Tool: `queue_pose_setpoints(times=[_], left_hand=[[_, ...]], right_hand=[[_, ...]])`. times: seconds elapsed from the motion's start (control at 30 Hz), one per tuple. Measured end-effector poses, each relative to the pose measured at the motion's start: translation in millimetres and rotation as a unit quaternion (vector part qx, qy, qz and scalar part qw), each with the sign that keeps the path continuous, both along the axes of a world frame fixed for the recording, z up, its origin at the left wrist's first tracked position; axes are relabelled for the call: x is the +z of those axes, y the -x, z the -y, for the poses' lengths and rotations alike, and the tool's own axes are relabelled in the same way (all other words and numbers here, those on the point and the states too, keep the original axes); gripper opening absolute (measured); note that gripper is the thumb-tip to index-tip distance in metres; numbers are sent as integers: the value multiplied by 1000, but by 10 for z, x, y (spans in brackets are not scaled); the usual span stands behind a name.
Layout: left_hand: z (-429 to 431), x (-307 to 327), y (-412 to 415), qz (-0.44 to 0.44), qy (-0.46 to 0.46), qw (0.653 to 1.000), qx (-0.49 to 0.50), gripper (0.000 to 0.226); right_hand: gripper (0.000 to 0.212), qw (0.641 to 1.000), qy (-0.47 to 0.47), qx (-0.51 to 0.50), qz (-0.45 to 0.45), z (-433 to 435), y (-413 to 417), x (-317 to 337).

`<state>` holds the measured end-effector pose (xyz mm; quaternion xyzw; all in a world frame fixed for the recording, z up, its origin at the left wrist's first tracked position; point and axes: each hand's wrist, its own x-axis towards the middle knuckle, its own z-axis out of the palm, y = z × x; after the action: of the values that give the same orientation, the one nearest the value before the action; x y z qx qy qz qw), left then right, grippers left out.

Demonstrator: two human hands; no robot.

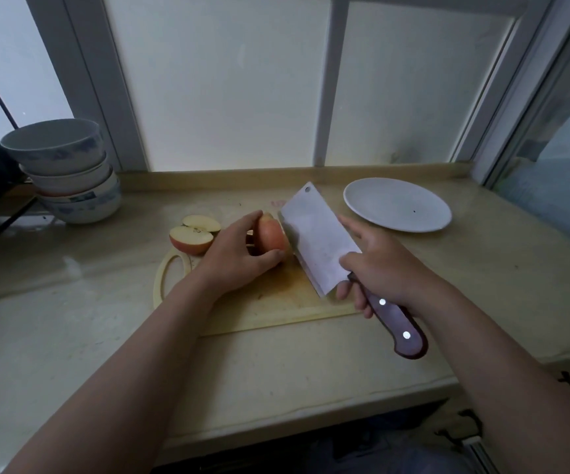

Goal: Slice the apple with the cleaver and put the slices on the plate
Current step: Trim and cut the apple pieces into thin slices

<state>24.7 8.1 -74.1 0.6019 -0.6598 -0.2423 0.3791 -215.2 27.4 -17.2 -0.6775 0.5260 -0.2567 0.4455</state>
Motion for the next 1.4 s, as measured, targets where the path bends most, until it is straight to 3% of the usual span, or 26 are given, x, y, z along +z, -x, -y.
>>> queue_pose_setpoints(times=[0.1, 0.23, 0.47, 0.6, 0.73, 0.87, 1.0, 1.17, 1.4], left_hand=[[-8, 16, 4, -25, 13, 999, 29, 85], [-35, 77, 2, -96, 13, 995, 25, 60], [-25, 143, 3, -38, 30, 999, 14, 55], [-47, 206, 52, 88, -9, 995, 42, 60], [-1, 297, 170, 312, -30, 947, 75, 62], [60, 280, 272, 405, -32, 911, 68, 73], [112, 209, 294, 381, -72, 920, 54, 75], [136, 250, 307, 215, -38, 974, 54, 51], [17, 256, 409, 224, -117, 964, 87, 36]], right_hand=[[72, 996, -7, -19, 83, 79, 83, -87], [70, 982, -43, -42, 179, 201, 199, -248], [64, 958, -79, -54, 269, 359, 318, -453], [65, 954, -79, -60, 285, 369, 330, -491], [67, 952, -77, -63, 291, 395, 326, -498], [68, 950, -79, -62, 297, 418, 318, -505], [70, 951, -79, -60, 294, 418, 322, -500], [70, 953, -71, -60, 290, 386, 315, -477], [72, 956, -70, -49, 282, 320, 318, -444]])
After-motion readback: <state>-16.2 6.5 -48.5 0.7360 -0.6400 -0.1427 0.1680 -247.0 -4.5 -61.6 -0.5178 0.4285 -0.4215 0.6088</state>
